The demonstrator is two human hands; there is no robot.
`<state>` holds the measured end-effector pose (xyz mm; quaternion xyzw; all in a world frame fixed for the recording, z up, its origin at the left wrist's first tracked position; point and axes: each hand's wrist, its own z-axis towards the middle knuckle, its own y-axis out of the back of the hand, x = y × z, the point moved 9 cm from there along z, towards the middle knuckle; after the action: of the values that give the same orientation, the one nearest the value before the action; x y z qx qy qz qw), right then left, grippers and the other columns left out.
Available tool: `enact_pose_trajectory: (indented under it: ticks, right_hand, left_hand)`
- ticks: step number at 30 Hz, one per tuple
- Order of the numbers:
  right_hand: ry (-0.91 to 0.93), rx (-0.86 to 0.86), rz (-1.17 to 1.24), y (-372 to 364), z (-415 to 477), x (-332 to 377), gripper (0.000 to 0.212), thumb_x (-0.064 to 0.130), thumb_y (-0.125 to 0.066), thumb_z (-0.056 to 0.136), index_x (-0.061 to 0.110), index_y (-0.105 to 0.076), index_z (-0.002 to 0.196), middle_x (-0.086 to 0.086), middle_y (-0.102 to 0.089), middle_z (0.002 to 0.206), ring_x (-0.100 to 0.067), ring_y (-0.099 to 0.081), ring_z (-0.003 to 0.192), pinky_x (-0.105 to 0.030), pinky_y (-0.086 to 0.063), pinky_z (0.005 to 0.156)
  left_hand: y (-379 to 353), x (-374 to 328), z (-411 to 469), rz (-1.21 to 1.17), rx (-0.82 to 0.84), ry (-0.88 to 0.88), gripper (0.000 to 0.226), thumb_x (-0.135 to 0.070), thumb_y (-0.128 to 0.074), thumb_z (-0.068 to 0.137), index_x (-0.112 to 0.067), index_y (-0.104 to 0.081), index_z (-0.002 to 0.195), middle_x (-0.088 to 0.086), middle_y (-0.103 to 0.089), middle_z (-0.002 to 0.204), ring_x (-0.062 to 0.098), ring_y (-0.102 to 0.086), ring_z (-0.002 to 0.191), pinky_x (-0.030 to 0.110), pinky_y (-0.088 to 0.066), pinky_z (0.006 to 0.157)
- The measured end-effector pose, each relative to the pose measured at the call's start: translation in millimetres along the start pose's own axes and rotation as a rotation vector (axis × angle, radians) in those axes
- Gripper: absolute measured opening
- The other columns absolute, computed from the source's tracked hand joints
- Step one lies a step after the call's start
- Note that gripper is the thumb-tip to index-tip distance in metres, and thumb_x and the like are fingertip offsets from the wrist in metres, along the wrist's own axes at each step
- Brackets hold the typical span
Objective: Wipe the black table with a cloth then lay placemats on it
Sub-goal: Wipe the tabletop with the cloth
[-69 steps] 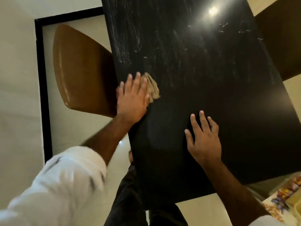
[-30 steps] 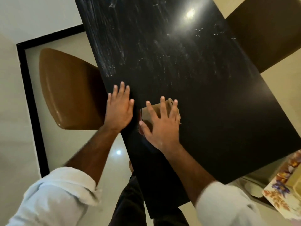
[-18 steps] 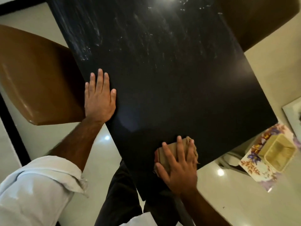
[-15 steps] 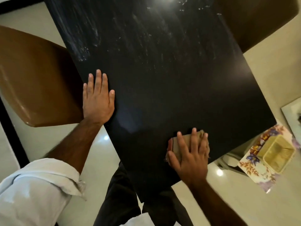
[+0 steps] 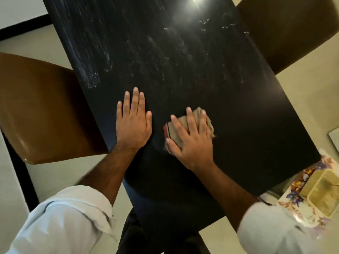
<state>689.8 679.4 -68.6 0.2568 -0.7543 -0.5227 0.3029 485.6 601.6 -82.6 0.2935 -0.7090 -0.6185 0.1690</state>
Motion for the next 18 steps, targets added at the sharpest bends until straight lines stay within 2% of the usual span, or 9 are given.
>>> enact_pose_trajectory:
  ticks: [3,6,9,11,15,18]
  right_hand:
    - [-0.154,-0.010,-0.021,5.4,-5.9,-44.8,0.083,0.082,-0.036,0.101,0.050,-0.008,0.173,-0.005,0.006,0.184,-0.047,0.007,0.167,-0.070,-0.023,0.127]
    - [-0.267,-0.125,-0.024,29.7,57.9,-67.6,0.079,0.079,-0.033,0.104,0.044,-0.018,0.173,-0.010,-0.006,0.184,-0.051,-0.001,0.166,-0.069,-0.023,0.128]
    - [-0.280,-0.238,-0.009,46.5,135.6,-44.6,0.076,0.076,-0.032,0.104,0.041,-0.030,0.171,-0.014,-0.019,0.181,-0.055,-0.010,0.164,-0.067,-0.027,0.127]
    - [-0.241,-0.253,0.001,42.9,161.9,-8.8,0.076,0.076,-0.034,0.102,0.041,-0.033,0.170,-0.014,-0.021,0.181,-0.055,-0.010,0.164,-0.066,-0.029,0.124]
    - [-0.044,-0.148,0.008,19.7,121.3,42.4,0.080,0.080,-0.033,0.101,0.049,-0.016,0.172,-0.007,-0.004,0.184,-0.050,0.003,0.167,-0.070,-0.024,0.127]
    - [-0.051,-0.082,0.017,9.1,57.7,25.0,0.079,0.081,-0.034,0.102,0.052,-0.010,0.172,-0.002,0.005,0.184,-0.045,0.009,0.168,-0.069,-0.019,0.130]
  left_hand:
    - [-1.0,-1.6,0.7,-0.004,-0.018,0.004,0.071,-0.049,-0.022,0.116,-0.018,0.000,0.176,0.004,0.008,0.185,0.027,0.006,0.170,0.055,-0.006,0.138]
    - [-1.4,-0.6,0.2,0.001,-0.031,0.010,0.071,-0.048,-0.024,0.116,-0.017,-0.002,0.176,0.004,0.006,0.185,0.027,0.006,0.171,0.055,-0.006,0.138]
    - [-2.1,-0.8,0.5,0.010,-0.041,0.011,0.070,-0.046,-0.025,0.117,-0.016,-0.004,0.176,0.005,0.006,0.185,0.028,0.005,0.171,0.055,-0.007,0.138]
    - [-1.9,0.6,0.9,0.007,-0.045,0.012,0.070,-0.045,-0.026,0.117,-0.015,-0.006,0.176,0.005,0.005,0.185,0.028,0.005,0.171,0.055,-0.007,0.137]
    - [-2.8,-0.8,-2.8,0.008,-0.030,-0.007,0.069,-0.044,-0.024,0.117,-0.015,-0.004,0.176,0.007,0.006,0.185,0.028,0.007,0.171,0.057,-0.009,0.137]
    - [-1.8,1.6,-1.3,-0.014,-0.033,-0.006,0.069,-0.045,-0.024,0.117,-0.014,-0.005,0.176,0.006,0.006,0.185,0.028,0.007,0.171,0.056,-0.008,0.137]
